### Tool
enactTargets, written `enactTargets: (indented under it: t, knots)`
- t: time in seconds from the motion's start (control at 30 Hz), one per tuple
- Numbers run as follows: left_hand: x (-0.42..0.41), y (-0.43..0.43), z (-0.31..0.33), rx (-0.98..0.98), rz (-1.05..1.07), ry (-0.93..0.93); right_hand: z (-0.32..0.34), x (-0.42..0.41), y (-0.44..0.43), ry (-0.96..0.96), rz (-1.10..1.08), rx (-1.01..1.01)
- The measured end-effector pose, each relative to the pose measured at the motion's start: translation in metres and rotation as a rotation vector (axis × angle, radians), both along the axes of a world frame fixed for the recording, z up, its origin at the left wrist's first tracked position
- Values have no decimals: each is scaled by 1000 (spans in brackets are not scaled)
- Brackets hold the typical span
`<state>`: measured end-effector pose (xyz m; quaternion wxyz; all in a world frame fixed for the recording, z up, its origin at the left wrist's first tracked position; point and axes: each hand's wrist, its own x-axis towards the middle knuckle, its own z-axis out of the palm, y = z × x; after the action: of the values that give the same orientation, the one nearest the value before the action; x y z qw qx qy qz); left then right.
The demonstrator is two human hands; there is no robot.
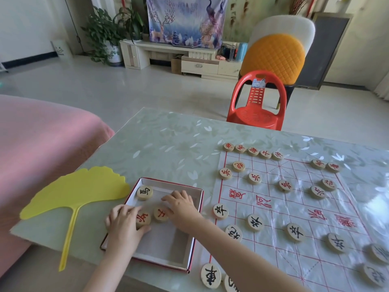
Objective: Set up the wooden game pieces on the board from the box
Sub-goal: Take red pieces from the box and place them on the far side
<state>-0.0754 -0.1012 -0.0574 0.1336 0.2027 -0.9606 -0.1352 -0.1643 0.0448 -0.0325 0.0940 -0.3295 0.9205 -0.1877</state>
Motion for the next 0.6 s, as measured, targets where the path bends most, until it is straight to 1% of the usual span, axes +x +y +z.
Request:
enactTargets:
  t: [0.1,0.17,0.23,0.33,0.43,0.6]
  knots:
    - [3,-3,-4,-47,-19,37,-2,6,2,-96,63,-8]
    - [4,-3,-4,-44,-23,39,-2,7,2,-99,78,-18]
    - [3,-1,0,-26,-12,17,-3,7,-1,-107,46,-53]
    - [1,5,9,47,24,2,-2,9,0,-141,-15,-101]
    - [-2,17,21,163,47,44,8,7,13,-176,-67,-205]
    - [-13,40,40,255,-3,47,35,5,54,-265,-202,-380]
